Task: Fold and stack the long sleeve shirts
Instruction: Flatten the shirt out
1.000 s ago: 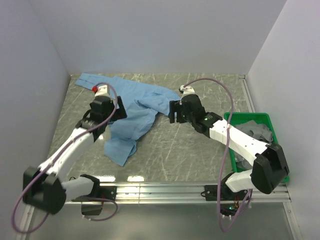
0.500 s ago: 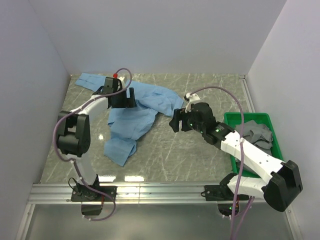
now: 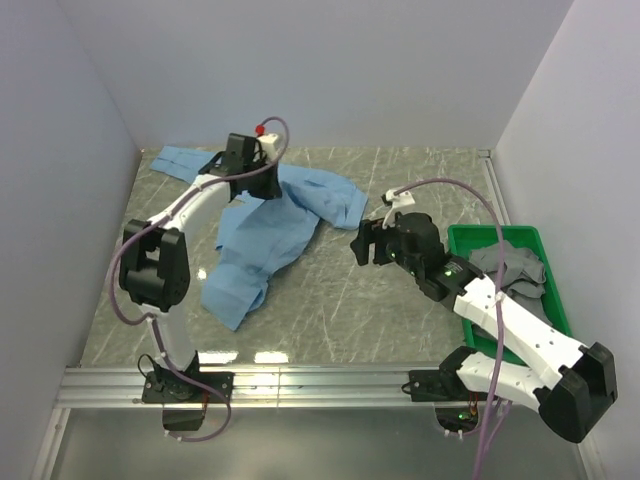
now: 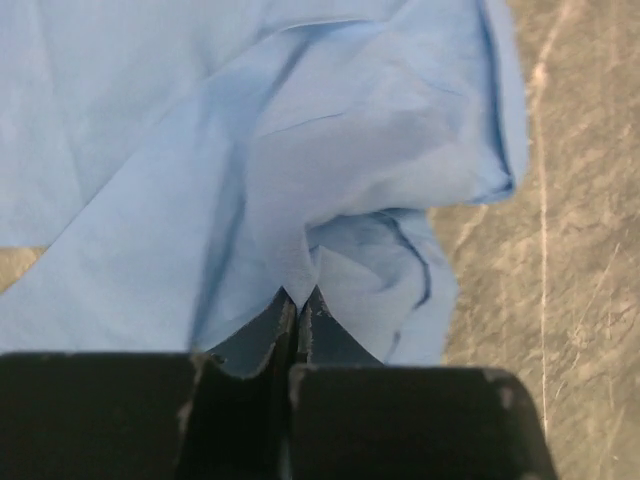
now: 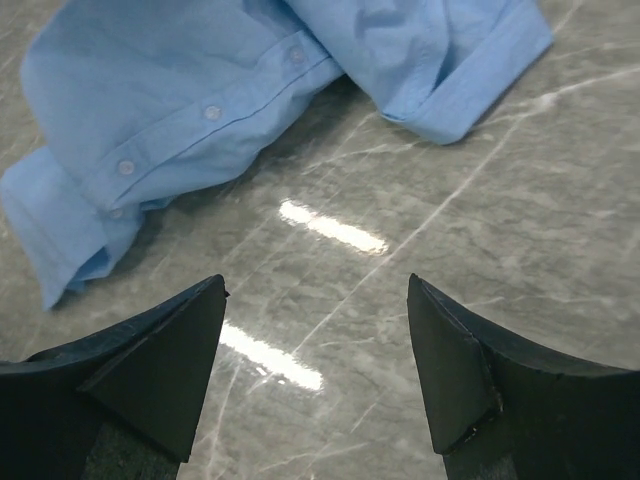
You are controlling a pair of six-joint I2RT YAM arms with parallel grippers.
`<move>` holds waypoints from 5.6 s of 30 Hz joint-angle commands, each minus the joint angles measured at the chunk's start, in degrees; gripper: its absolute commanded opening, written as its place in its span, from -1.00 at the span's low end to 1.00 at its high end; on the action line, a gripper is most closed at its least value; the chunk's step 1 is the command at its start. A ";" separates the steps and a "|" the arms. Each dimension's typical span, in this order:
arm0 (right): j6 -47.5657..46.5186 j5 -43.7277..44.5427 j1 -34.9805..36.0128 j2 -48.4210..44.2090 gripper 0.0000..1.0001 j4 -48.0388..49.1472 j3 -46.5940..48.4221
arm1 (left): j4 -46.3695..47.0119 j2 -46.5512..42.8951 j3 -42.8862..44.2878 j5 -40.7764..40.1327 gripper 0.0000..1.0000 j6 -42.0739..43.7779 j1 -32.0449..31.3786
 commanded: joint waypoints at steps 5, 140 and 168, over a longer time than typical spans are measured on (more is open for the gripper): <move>2.32 14.62 0.12 -8.01 0.61 1.28 -0.86 | -0.38 -13.37 -3.52 -15.59 -0.75 2.60 -16.77; 5.67 2.69 -3.58 31.61 0.43 -0.20 24.53 | 4.80 -46.29 -40.57 -19.56 0.99 -35.37 9.75; 8.57 1.81 -2.08 7.88 0.43 2.69 2.83 | 16.41 9.46 -4.87 -17.36 0.39 -40.22 10.10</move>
